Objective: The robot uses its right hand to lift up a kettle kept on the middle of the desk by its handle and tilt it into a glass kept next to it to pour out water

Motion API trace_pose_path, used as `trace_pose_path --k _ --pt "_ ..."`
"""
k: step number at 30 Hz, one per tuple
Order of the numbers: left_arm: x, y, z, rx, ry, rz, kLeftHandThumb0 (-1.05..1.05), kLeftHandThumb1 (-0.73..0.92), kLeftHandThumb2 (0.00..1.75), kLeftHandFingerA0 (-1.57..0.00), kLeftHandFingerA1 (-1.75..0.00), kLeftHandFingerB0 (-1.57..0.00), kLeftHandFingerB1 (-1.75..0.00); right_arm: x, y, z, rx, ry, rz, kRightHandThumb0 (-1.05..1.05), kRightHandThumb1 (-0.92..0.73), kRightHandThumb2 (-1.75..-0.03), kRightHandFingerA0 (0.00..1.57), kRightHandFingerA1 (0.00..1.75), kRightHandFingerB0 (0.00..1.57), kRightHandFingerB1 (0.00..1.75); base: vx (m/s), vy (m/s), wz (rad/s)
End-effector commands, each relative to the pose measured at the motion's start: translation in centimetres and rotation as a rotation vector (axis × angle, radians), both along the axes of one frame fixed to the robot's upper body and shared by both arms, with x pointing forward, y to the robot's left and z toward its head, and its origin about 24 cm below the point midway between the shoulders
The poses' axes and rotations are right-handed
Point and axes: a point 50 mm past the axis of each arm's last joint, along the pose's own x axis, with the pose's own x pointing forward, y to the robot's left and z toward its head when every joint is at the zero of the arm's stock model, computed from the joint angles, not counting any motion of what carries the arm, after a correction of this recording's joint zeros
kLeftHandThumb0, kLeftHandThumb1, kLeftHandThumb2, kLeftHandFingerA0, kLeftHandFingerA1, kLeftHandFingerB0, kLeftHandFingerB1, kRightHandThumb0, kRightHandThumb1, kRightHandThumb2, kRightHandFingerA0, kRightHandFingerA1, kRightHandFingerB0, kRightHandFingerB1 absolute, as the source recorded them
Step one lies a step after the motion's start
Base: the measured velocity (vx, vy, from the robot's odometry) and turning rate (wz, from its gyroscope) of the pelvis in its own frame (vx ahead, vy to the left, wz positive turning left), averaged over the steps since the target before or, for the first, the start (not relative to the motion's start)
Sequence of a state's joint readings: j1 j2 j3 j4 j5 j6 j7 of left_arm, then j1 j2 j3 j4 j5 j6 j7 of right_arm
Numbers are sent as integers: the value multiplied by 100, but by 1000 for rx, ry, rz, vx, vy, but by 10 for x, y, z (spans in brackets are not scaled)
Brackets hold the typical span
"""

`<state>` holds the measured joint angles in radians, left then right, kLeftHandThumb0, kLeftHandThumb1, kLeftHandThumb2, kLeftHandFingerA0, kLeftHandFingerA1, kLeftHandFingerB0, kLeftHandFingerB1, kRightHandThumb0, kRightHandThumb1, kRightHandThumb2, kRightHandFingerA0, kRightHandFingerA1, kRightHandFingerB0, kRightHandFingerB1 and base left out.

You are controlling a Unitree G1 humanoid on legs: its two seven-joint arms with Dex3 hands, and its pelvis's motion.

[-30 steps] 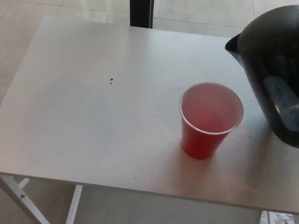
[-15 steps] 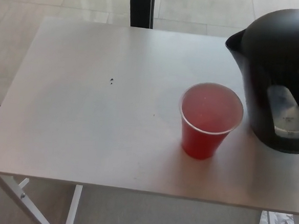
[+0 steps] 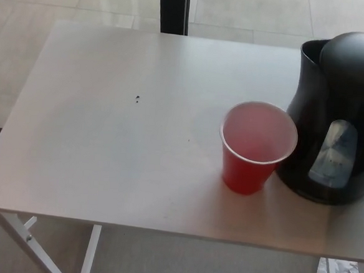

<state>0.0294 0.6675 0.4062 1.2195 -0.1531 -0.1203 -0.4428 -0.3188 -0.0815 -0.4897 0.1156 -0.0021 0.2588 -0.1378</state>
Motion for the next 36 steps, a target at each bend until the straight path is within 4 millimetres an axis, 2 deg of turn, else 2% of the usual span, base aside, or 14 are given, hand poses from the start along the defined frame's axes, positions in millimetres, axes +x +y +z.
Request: trace_pose_path --k 1,5,8,9,11,12,14,17,20,25,26,28,29,36 --pt "-5 2 1 25 18 -12 -79 87 66 -59 -47 -40 -40 -11 -4 -6 -27 -8 17 -18 -39 -123 133 150 106 132 0 0 0" --pt "-6 2 0 11 10 14 -86 84 65 -61 -48 -42 -41 -16 -8 -13 -76 31 20 -25 -39 -119 126 144 104 130 0 0 0" --pt "-6 2 0 2 8 24 -87 69 107 -59 -61 -38 -53 -21 -10 -18 -117 92 53 -32 -40 -116 125 141 104 128 0 0 0" --pt "-6 2 0 2 7 22 -87 83 65 -60 -48 -43 -41 -22 -10 -18 -127 104 70 -25 -39 -125 97 175 83 153 0 0 0" --pt "-7 2 -1 10 11 27 -82 67 107 -55 -60 -37 -54 -23 -10 -21 -131 138 111 -21 -40 -118 102 167 94 135 0 0 0" --pt "-8 2 0 11 11 21 -84 84 65 -63 -47 -45 -41 -24 -11 -23 -146 179 144 -22 -54 -103 97 161 89 96 0 0 0" --pt "-8 2 0 7 8 27 -83 82 65 -64 -47 -46 -41 -26 -12 -25 -146 211 187 -31 -63 -70 91 157 58 60 0 0 0" --pt "-8 2 0 -1 4 37 -82 83 65 -64 -47 -47 -41 -33 -16 -30 -251 334 340 -60 -62 -64 15 43 2 15 0 0 0" --pt "-9 2 -1 2 12 32 -83 82 65 -63 -47 -46 -41 -38 -22 -34 -295 421 455 -90 -52 -83 0 0 0 0 0 0 0" --pt "-9 3 -1 2 14 38 -81 83 65 -64 -48 -44 -41 -42 -25 -29 -307 435 500 -102 -61 -95 0 12 0 0 0 0 0" --pt "-9 3 -1 0 13 39 -78 65 106 -54 -60 -36 -53 -42 -25 -28 -319 438 502 -99 -58 -96 0 16 0 0 0 0 0" --pt "-9 3 -1 0 13 38 -82 83 65 -63 -48 -44 -41 -44 -28 -22 -314 445 512 -105 -63 -100 0 22 0 1 0 0 0" --pt "-9 2 -2 -1 17 42 -79 67 106 -57 -60 -39 -54 -45 -30 -20 -308 444 520 -105 -62 -99 0 28 0 4 0 0 0" --pt "-11 2 -2 -12 12 45 -81 66 106 -54 -60 -36 -53 -63 -39 -6 -292 373 537 -103 -59 -99 0 33 0 0 0 0 0"
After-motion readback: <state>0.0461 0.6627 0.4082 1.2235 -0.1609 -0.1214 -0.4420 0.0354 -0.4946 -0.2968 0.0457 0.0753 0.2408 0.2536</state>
